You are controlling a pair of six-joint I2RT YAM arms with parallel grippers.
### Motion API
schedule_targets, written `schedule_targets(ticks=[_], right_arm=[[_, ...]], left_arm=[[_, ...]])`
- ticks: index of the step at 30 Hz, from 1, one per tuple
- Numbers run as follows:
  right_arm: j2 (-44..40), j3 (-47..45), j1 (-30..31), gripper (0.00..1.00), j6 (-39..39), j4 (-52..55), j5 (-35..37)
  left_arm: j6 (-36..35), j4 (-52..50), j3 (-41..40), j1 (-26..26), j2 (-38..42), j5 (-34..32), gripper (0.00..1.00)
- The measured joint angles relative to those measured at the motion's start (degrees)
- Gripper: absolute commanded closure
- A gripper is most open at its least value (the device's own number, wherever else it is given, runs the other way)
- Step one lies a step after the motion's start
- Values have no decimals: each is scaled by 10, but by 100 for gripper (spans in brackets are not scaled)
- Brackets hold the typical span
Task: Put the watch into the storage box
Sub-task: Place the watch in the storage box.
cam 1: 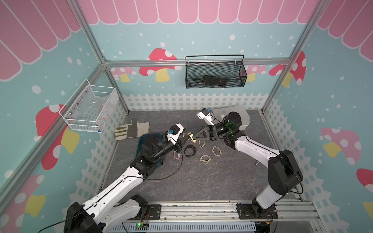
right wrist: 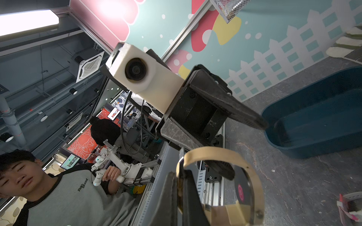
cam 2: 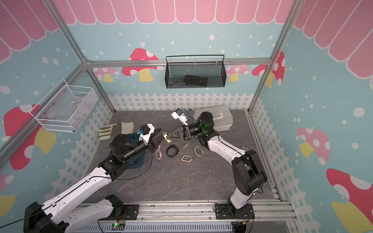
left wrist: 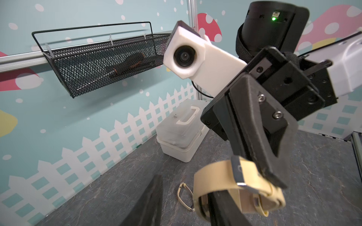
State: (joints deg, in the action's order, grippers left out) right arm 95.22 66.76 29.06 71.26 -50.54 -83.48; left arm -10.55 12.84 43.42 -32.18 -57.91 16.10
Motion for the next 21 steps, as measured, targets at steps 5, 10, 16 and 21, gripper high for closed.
schedule_targets(ticks=[5,10,16,21], right_arm=[[20,4,2,100,29,-35,0],[49,7,3,100,94,-117,3],[66,8,3,100,133,-160,14],[66,9,3,88,143,-168,15]], left_arm=[[0,-7,0,0,0,0,67],[0,-10,0,0,0,0,75],[-2,-21,0,-1,-1,2,100],[-2,-21,0,-1,-1,3,100]])
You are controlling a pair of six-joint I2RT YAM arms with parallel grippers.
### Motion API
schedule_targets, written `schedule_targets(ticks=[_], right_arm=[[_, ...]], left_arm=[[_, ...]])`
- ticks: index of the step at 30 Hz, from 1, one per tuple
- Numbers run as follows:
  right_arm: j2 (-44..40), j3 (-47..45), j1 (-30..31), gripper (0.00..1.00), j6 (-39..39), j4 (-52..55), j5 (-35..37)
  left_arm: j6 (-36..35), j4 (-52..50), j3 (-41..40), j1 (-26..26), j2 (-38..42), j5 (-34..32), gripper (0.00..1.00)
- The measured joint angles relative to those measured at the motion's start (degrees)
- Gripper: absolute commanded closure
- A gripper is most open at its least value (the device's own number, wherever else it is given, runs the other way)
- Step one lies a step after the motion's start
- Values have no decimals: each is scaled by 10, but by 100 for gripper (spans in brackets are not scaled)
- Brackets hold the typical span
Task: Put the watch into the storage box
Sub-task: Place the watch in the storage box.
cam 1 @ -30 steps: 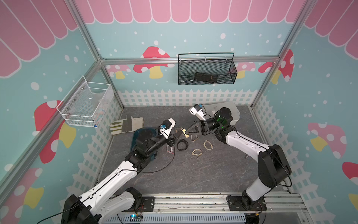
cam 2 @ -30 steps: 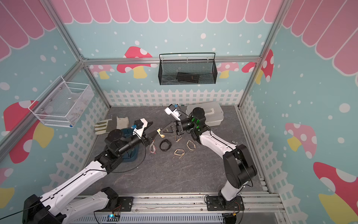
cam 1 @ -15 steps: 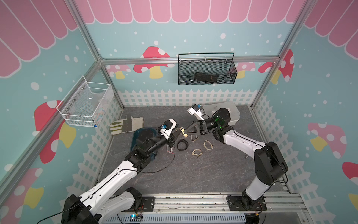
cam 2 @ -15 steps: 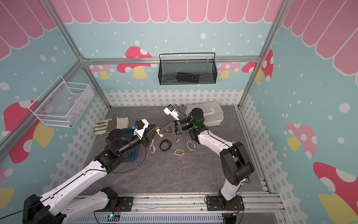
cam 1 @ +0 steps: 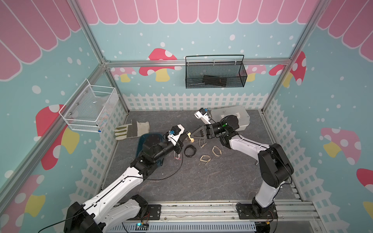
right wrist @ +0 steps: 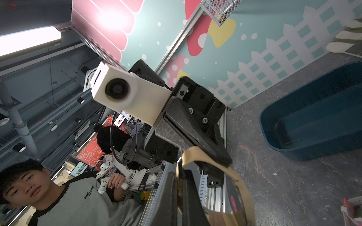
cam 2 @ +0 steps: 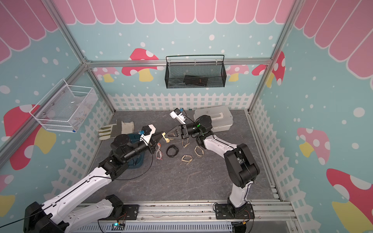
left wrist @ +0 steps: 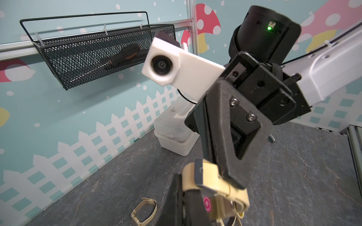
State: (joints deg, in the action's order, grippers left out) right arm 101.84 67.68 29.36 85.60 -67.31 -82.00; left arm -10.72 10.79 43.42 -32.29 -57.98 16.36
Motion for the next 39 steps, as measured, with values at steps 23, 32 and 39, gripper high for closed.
schedule_targets(ticks=[23,32,39], right_arm=[[-171,29,-100,11,-474,555,209],[-211,16,-99,12,-667,751,336],[-198,-10,-90,13,-720,824,399]], left_arm=[[43,-173,124,23,-70,-236,100],[134,-351,237,177,-209,-329,100],[185,-454,337,270,-354,-297,100]])
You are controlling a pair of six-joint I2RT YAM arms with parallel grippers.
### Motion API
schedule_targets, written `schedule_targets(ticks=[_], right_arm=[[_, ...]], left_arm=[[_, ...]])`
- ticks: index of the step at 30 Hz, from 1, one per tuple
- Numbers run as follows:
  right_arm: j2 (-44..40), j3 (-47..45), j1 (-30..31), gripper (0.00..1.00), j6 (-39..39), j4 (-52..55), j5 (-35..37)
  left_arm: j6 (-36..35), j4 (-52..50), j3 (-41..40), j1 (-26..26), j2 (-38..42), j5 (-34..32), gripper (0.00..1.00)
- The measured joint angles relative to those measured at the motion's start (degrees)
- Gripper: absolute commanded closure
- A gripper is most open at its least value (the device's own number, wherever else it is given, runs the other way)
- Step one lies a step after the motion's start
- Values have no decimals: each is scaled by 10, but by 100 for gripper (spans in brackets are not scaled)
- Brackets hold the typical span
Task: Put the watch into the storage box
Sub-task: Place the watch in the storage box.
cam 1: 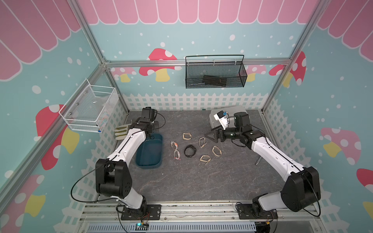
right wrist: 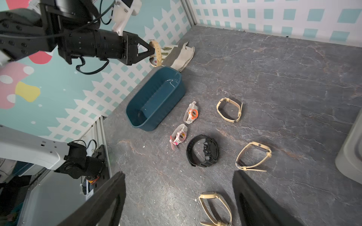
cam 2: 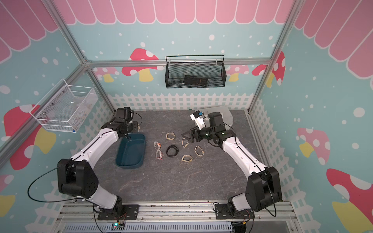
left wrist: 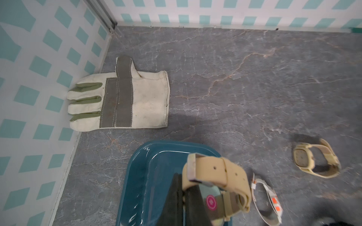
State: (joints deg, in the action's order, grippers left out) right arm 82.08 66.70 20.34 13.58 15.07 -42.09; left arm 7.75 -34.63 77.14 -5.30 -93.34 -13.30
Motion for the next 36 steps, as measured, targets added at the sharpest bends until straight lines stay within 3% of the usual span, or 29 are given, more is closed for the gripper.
schedule_targets(ticks=[10,23,36], right_arm=[[-11,-17,12,13,-41,30,41],[24,-14,15,14,-58,42,38],[25,-14,40,14,-79,57,59]], left_arm=[[45,-49,63,64,-175,50,100],[54,-65,19,65,-129,62,100],[62,-66,44,67,-195,75,100]])
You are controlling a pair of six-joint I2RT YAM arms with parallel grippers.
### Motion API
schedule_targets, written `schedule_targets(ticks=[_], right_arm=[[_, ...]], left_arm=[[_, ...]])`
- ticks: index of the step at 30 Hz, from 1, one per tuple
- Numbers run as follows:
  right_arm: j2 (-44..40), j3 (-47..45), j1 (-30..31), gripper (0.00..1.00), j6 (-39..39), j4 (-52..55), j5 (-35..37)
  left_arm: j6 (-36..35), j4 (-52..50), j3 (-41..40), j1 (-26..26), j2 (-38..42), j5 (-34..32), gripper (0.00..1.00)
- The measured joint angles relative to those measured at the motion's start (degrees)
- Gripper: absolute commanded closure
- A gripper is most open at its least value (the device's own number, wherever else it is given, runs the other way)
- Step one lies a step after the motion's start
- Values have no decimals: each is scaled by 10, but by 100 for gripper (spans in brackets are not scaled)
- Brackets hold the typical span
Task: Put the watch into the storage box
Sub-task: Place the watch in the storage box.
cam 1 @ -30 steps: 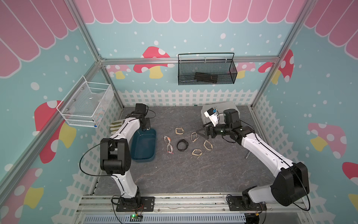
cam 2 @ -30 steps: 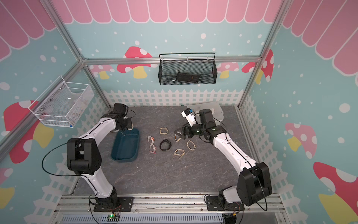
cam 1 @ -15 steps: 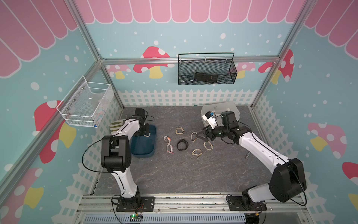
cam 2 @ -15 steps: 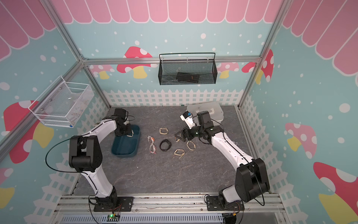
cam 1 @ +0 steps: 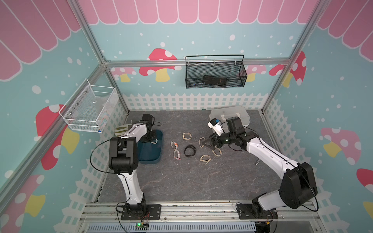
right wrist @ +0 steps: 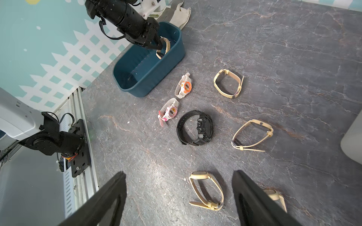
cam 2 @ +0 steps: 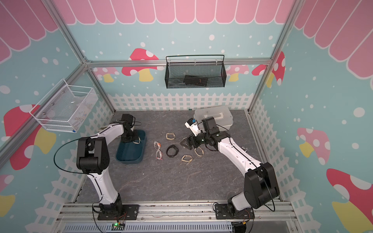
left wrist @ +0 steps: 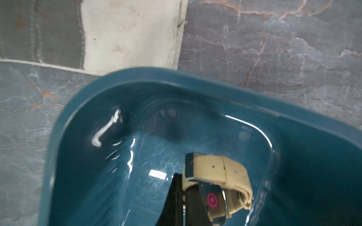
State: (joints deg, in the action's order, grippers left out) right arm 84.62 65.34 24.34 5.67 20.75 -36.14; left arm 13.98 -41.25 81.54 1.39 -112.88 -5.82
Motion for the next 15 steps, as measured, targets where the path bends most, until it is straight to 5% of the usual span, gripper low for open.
schedule_targets(ticks=[9,15], right_arm=[[14,17,35,14,-24,36,71],[28,23,49,14,-33,49,101]], left_arm=[[0,0,15,0,-26,11,99],[1,0,21,0,-26,18,80]])
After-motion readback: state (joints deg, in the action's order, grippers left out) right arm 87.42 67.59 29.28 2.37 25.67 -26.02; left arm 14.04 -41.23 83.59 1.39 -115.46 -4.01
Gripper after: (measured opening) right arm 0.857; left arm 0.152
